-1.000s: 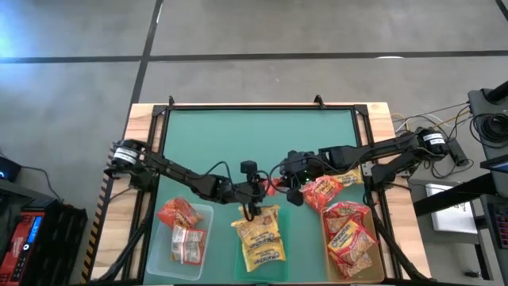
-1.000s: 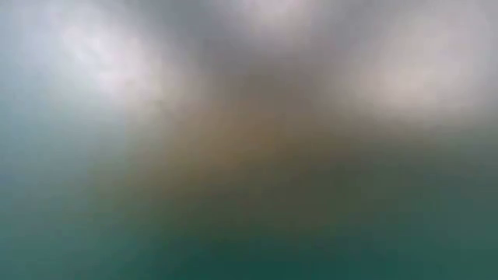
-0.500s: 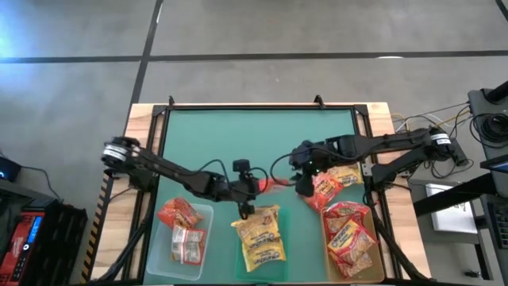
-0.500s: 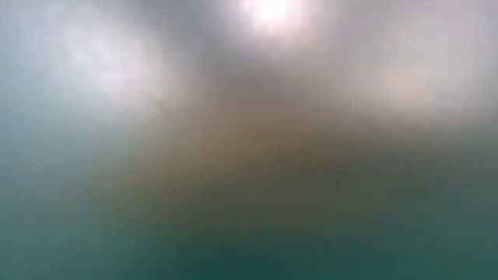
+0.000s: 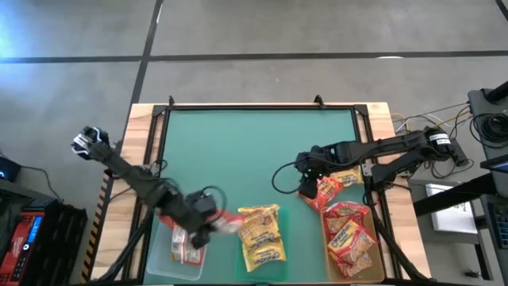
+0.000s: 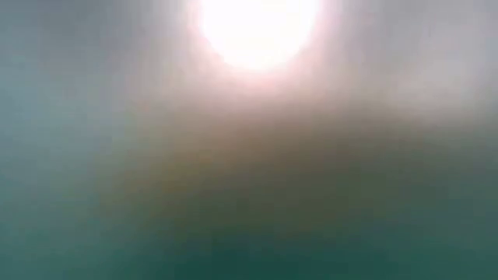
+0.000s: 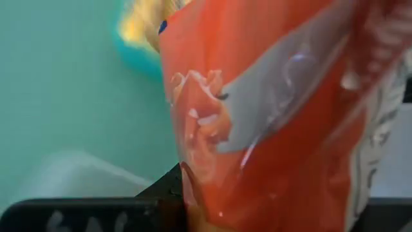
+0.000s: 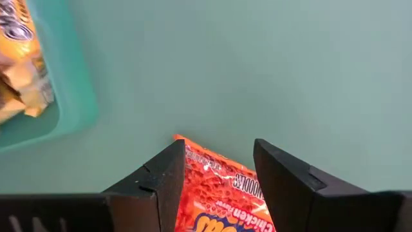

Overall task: Sort Maruchan noodles
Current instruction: Put the orange noodle pack into the white bin

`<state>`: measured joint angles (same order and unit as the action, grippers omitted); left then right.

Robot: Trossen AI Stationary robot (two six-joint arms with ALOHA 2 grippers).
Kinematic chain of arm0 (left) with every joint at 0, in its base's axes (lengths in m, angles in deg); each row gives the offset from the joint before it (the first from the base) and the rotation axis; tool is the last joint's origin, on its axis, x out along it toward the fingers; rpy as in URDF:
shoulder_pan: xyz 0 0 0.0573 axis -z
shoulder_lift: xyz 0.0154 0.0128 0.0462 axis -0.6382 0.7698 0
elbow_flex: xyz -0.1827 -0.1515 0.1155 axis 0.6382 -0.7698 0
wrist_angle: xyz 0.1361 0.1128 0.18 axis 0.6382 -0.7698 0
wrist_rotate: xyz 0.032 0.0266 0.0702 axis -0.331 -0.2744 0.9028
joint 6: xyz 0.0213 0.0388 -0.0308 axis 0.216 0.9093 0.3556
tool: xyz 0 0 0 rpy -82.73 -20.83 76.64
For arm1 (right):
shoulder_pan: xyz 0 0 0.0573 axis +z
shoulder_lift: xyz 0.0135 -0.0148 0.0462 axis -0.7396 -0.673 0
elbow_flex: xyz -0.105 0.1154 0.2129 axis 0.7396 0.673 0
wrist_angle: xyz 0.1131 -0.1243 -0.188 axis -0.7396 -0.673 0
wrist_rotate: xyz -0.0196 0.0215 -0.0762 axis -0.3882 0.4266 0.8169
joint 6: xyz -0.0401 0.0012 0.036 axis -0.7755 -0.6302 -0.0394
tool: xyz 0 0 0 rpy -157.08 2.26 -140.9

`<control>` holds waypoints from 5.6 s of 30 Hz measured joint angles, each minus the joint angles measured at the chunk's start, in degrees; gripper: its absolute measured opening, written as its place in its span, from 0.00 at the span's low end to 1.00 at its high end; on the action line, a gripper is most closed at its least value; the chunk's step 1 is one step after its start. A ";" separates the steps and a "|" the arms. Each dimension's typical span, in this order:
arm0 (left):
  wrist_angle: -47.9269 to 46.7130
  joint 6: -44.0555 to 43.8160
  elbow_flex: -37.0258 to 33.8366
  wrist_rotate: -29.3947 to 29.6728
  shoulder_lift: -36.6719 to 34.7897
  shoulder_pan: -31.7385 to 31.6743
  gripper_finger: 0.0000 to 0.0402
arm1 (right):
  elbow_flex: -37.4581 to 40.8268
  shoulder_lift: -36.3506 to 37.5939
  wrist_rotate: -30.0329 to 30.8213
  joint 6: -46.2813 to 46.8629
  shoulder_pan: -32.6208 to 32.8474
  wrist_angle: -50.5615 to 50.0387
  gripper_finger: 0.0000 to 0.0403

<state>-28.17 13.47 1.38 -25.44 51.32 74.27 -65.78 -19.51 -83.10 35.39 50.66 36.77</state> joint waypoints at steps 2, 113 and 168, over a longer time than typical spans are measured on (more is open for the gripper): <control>0.28 -9.62 0.00 -0.37 -1.38 4.14 0.22 | 0.63 0.00 0.10 0.22 -0.01 0.04 0.43; -34.65 -33.34 -0.08 46.59 -1.50 17.01 0.46 | 6.88 -16.88 -1.51 8.02 0.84 6.42 0.39; 64.68 8.11 -27.99 7.85 8.30 -33.88 0.43 | 20.12 -16.73 6.27 -0.80 -1.86 36.10 0.38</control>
<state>36.52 21.59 -26.61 -17.59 59.61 40.39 -45.66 -36.24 -76.83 34.59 48.80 72.88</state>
